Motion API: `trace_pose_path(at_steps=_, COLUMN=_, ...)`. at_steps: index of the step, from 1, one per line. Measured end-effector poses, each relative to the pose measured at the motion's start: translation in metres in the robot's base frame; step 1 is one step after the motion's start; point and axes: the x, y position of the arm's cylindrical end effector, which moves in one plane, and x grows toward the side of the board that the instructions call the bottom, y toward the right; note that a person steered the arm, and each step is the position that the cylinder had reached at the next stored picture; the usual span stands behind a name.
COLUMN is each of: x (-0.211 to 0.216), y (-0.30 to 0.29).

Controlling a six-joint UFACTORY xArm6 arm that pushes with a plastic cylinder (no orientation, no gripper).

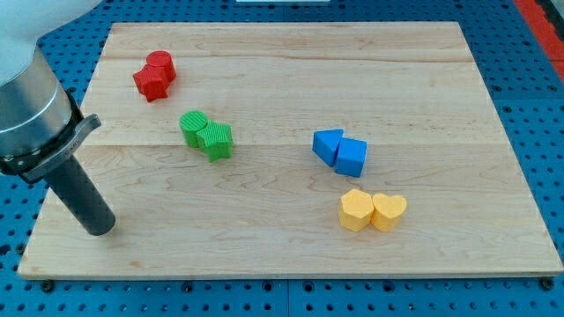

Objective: Separate red star and red circle

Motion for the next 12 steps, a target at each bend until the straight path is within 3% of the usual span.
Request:
trace_pose_path(at_steps=3, x=0.001, y=-0.02)
trace_pose_path(at_steps=4, x=-0.078, y=-0.086)
trace_pose_path(at_steps=5, x=-0.164, y=-0.095)
trace_pose_path(at_steps=6, x=-0.182, y=-0.095)
trace_pose_path(at_steps=10, x=-0.188, y=-0.086)
trace_pose_path(at_steps=11, x=-0.211, y=-0.069)
trace_pose_path(at_steps=12, x=-0.26, y=-0.048)
